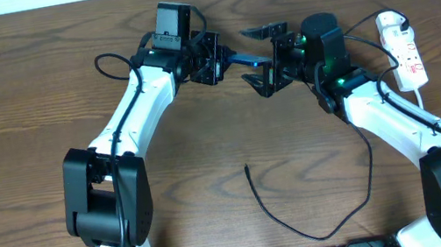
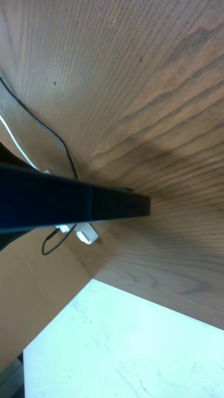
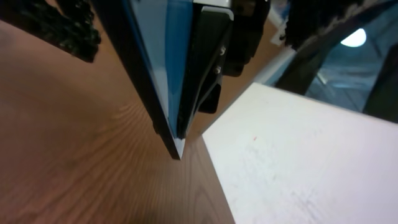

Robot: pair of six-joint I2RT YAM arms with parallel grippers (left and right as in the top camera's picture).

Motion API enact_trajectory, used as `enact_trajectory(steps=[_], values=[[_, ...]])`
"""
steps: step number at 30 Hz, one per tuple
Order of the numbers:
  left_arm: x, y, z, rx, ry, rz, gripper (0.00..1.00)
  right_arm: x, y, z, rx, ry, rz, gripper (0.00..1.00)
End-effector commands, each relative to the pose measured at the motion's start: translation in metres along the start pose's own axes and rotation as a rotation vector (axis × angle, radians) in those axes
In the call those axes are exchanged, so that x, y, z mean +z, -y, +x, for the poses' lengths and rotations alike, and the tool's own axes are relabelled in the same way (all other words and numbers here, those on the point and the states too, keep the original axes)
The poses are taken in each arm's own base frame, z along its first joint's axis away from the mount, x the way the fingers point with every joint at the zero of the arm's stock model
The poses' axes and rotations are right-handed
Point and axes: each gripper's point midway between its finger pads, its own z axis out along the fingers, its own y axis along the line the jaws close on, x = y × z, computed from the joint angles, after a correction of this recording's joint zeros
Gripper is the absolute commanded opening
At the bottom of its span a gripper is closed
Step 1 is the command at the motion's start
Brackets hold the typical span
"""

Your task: Plug charger to phone and switch on socket

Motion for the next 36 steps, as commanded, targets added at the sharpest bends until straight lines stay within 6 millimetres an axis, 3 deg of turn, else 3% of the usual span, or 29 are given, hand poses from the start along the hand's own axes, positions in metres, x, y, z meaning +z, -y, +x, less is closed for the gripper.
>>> enact_trajectory(steps=[1, 10, 17, 25, 31, 36], values=[[-0.014, 0.011, -0.002, 0.039, 0.013, 0.036, 0.08, -0.003, -0.014, 0.008, -0.096, -0.014, -0.031, 0.99], [-0.037, 0.018, -0.043, 0.220, 0.062, 0.070, 0.08, -0.008, -0.023, -0.001, -0.310, 0.000, -0.058, 0.99], [-0.062, 0.023, -0.043, 0.449, -0.096, 0.152, 0.07, -0.014, -0.023, -0.007, -0.494, -0.008, -0.047, 0.99], [-0.104, 0.029, -0.029, 0.787, -0.305, 0.362, 0.08, -0.019, 0.017, -0.034, -0.631, 0.037, 0.131, 0.99], [-0.135, 0.032, -0.027, 0.898, -0.388, 0.504, 0.08, -0.024, 0.036, -0.050, -0.825, 0.077, 0.238, 0.99], [-0.166, 0.033, -0.039, 0.919, -0.411, 0.605, 0.08, -0.024, 0.039, -0.049, -0.916, 0.054, 0.250, 0.99]])
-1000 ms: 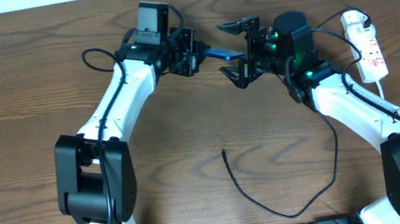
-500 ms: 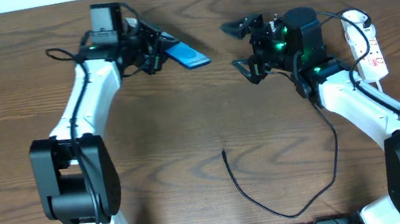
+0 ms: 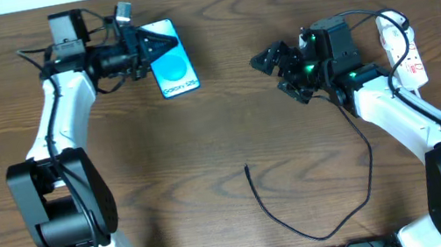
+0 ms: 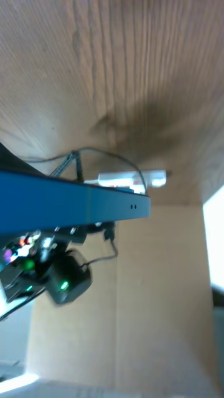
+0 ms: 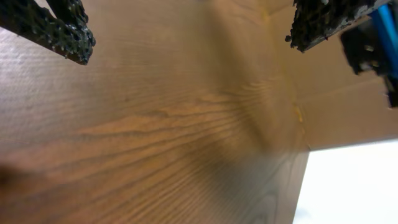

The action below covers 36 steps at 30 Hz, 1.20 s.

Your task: Plug charger to phone and switch on socket

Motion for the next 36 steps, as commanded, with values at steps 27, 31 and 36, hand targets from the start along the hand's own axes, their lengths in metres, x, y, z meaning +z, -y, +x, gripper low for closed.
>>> enact_trajectory(steps=[27, 31, 36], values=[[-0.100, 0.016, -0.022, 0.077, 0.134, 0.140, 0.08, -0.037, -0.077, 0.023, -0.557, -0.040, 0.207, 0.99], [-0.100, 0.016, -0.022, 0.077, 0.134, 0.140, 0.08, -0.045, -0.081, 0.034, -0.628, -0.042, 0.301, 0.99], [-0.100, 0.016, -0.022, 0.076, 0.136, 0.137, 0.08, -0.043, -0.069, 0.047, -0.664, -0.071, 0.429, 0.99]])
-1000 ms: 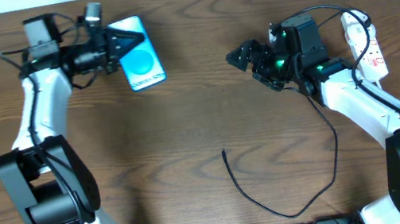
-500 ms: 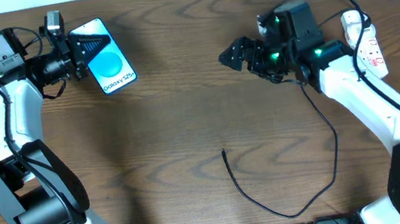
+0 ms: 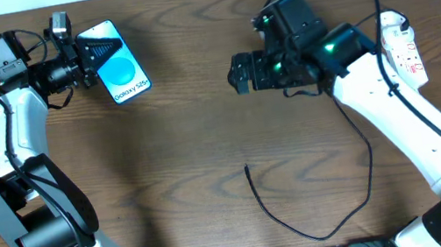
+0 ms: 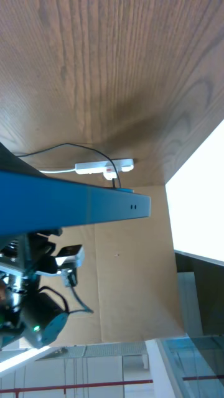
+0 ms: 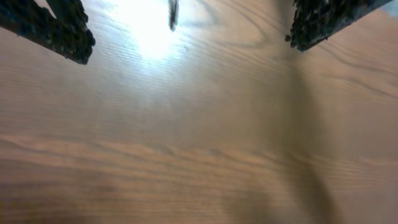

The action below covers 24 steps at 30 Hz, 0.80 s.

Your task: Plug charger to phone and switch on socket

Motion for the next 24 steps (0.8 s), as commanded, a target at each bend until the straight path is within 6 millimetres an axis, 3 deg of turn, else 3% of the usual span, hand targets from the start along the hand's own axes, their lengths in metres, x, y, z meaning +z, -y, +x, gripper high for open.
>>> enact_trajectory(steps=[1, 6, 13, 17, 24], values=[[-0.003, 0.018, 0.005, 0.040, -0.015, 0.038, 0.07, 0.008, 0.005, -0.003, -0.065, 0.011, 0.113, 0.99], [-0.003, 0.018, 0.005, 0.040, -0.015, 0.037, 0.07, 0.026, 0.003, 0.006, -0.078, -0.096, 0.169, 0.99], [-0.003, 0.013, 0.002, 0.040, 0.002, 0.009, 0.07, 0.045, 0.024, 0.035, -0.107, -0.384, 0.328, 0.99], [-0.003, 0.013, 0.002, 0.040, 0.002, 0.009, 0.08, 0.063, 0.029, 0.050, -0.123, -0.460, 0.364, 0.99], [-0.003, 0.013, 0.002, 0.040, 0.002, 0.009, 0.07, 0.088, -0.001, 0.055, -0.134, -0.428, 0.281, 0.99]])
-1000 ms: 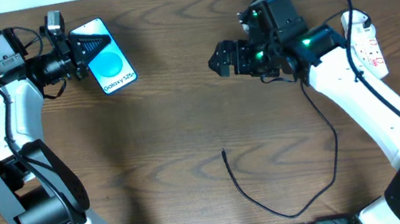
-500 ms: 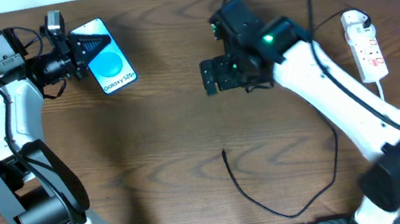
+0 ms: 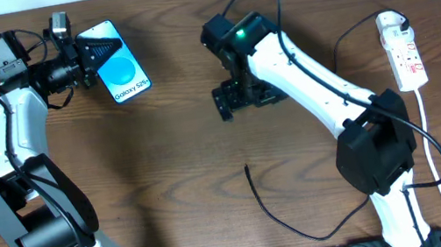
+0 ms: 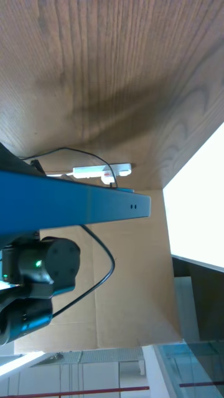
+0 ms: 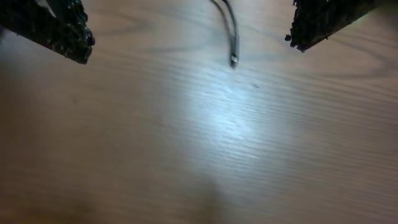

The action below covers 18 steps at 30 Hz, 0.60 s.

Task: Plug charger to phone and switch on socket
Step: 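Move the right gripper down over the cable's USB-C plug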

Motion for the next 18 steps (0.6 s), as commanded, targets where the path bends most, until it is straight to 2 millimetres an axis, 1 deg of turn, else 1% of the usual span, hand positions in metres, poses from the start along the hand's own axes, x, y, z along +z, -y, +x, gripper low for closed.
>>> enact_trajectory(steps=[1, 5, 7, 10, 15, 18], values=[[-0.003, 0.017, 0.004, 0.040, -0.009, 0.028, 0.08, -0.003, -0.030, -0.001, -0.031, 0.031, -0.069, 0.99], [-0.003, 0.017, 0.004, 0.040, -0.009, 0.029, 0.08, -0.002, -0.045, 0.001, -0.036, 0.054, -0.064, 0.99], [-0.003, 0.017, 0.004, 0.040, -0.009, 0.029, 0.08, 0.000, -0.044, 0.004, -0.010, 0.061, -0.026, 0.99], [-0.003, 0.017, 0.004, 0.040, -0.009, 0.029, 0.08, 0.004, -0.037, 0.011, 0.055, 0.069, 0.064, 0.99], [-0.003, 0.017, 0.004, 0.040, -0.009, 0.028, 0.07, 0.021, -0.038, 0.026, 0.086, 0.045, 0.113, 0.99], [-0.003, 0.017, 0.004, 0.040, -0.009, 0.029, 0.07, 0.039, -0.040, 0.038, 0.081, 0.015, 0.128, 0.99]])
